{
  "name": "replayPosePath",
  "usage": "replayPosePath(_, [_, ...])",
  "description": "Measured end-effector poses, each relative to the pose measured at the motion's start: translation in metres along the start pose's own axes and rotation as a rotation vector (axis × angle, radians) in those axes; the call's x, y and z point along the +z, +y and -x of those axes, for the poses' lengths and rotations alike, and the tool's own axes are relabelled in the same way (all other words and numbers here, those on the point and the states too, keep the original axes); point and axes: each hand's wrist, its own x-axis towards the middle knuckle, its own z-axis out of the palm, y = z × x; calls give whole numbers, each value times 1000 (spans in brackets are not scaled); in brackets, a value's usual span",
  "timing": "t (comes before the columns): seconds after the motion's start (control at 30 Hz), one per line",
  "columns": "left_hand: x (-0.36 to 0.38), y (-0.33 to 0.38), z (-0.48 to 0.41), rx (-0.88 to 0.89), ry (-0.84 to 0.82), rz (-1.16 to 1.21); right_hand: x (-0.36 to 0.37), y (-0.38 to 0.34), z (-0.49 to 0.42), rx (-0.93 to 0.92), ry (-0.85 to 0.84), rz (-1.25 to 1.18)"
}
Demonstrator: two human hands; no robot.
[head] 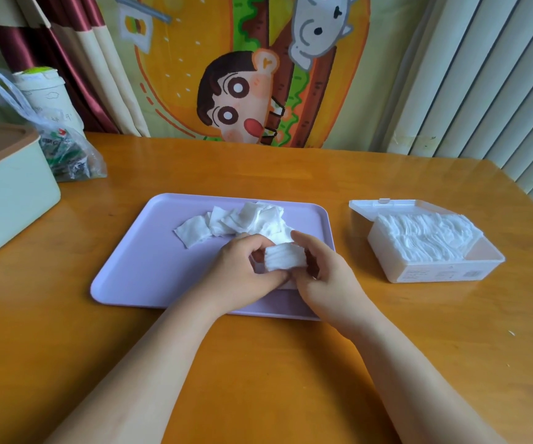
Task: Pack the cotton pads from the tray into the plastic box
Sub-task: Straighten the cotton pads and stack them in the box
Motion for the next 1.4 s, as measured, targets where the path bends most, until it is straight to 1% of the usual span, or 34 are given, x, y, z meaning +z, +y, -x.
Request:
replayPosePath(0.1, [-3,1,2,-28,6,72,-3,-1,-2,13,50,-96])
replayPosePath(0.2, [-8,4,6,-39,-84,247,-9,-3,-3,55,17,-209])
replayPosePath(0.27, [-9,7,9,-6,-90,310,-11,-7,-2,105,-13,-275])
replayPosePath(0.33, [-6,13,10,2,-68,320,-13,-15,0,159,-64,-404])
replayPosePath(0.37, [-5,15,11,-1,-58,309,-10,-18,1,201,-100,-512])
replayPosePath(0.43, [-1,27,11,19,-45,230,-13,-27,5,226,-167,-697])
replayPosePath(0.47, [0,32,10,25,-45,180,-12,-31,4,237,-191,-728])
replayPosePath(0.57, [6,50,9,25,-44,62,-20,-34,1,177,-184,-594])
replayPosePath(0.67, [18,73,6,50,-26,50,-46,-35,2,153,-75,-537])
replayPosePath(0.73, [25,88,3,62,-24,120,-66,-35,7,123,-80,-497])
replayPosePath(0.83, [51,118,-6,84,-59,318,-108,-27,18,123,-55,-505])
replayPosePath(0.93, [81,143,-16,101,-122,384,-146,-23,26,137,120,-470])
replayPosePath(1.0, [103,160,-23,125,-166,353,-176,-17,30,176,323,-416])
replayPosePath(1.07, [119,167,-32,158,-142,236,-202,-7,29,188,507,-272])
replayPosePath(1.1, [127,168,-37,185,-130,139,-214,-2,29,188,564,-157])
replayPosePath(1.13, [133,168,-42,209,-128,42,-224,2,28,205,586,-31])
replayPosePath(1.2, [144,168,-51,244,-168,-110,-239,9,24,268,558,179])
replayPosePath(1.3, [159,168,-59,279,-250,-281,-248,17,16,387,462,358])
replayPosePath(1.33, [162,167,-61,280,-263,-302,-249,19,12,422,428,429])
replayPosePath(1.4, [167,163,-63,258,-269,-263,-248,24,3,472,374,547])
